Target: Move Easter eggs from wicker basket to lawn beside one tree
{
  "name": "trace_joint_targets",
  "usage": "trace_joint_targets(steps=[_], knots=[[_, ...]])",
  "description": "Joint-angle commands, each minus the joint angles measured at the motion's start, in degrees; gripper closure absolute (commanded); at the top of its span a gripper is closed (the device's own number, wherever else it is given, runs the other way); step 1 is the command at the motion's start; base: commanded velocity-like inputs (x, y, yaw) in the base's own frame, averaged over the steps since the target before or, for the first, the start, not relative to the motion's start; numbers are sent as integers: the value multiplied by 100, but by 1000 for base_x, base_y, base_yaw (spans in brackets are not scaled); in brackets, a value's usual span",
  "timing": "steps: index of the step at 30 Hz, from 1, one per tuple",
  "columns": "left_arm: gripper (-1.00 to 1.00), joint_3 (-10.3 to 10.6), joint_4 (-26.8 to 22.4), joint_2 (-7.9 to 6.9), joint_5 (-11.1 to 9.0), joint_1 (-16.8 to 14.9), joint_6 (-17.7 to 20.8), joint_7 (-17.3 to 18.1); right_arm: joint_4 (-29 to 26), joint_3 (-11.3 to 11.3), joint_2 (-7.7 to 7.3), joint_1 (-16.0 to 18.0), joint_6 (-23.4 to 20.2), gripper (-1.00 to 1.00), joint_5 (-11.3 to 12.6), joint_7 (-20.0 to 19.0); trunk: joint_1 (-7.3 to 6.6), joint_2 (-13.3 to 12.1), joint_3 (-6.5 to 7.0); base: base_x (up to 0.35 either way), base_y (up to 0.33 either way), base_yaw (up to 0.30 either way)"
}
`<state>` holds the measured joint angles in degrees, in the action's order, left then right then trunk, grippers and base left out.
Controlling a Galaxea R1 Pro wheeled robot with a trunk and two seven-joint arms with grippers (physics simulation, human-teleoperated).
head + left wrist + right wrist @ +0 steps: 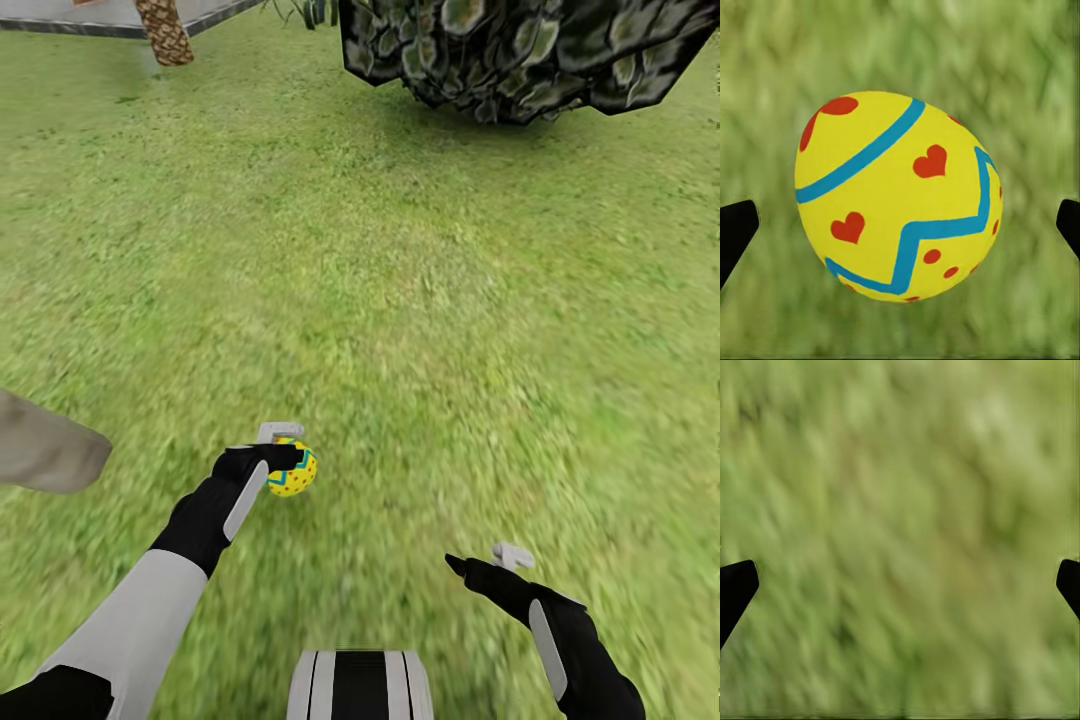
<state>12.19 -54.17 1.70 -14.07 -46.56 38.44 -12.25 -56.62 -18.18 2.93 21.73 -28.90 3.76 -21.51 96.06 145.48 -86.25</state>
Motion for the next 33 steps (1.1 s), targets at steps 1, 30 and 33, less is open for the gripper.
trace_joint_targets(steps=[1, 30, 33], knots=[[-100, 18, -6, -3, -61, -2, 17, -53, -7, -24, 6, 2, -46, -100, 37, -7, -6, 0, 19, -86, 0, 0], [-100, 52, -6, 3, -61, -2, 6, -58, -7, -28, 6, 1, -47, -100, 46, -3, -80, -39, 662, -305, 0, 0], [-100, 52, -6, 0, -61, -2, 6, -58, -7, -28, 6, 1, -47, -100, 46, -3, -88, -43, 728, -340, 0, 0]])
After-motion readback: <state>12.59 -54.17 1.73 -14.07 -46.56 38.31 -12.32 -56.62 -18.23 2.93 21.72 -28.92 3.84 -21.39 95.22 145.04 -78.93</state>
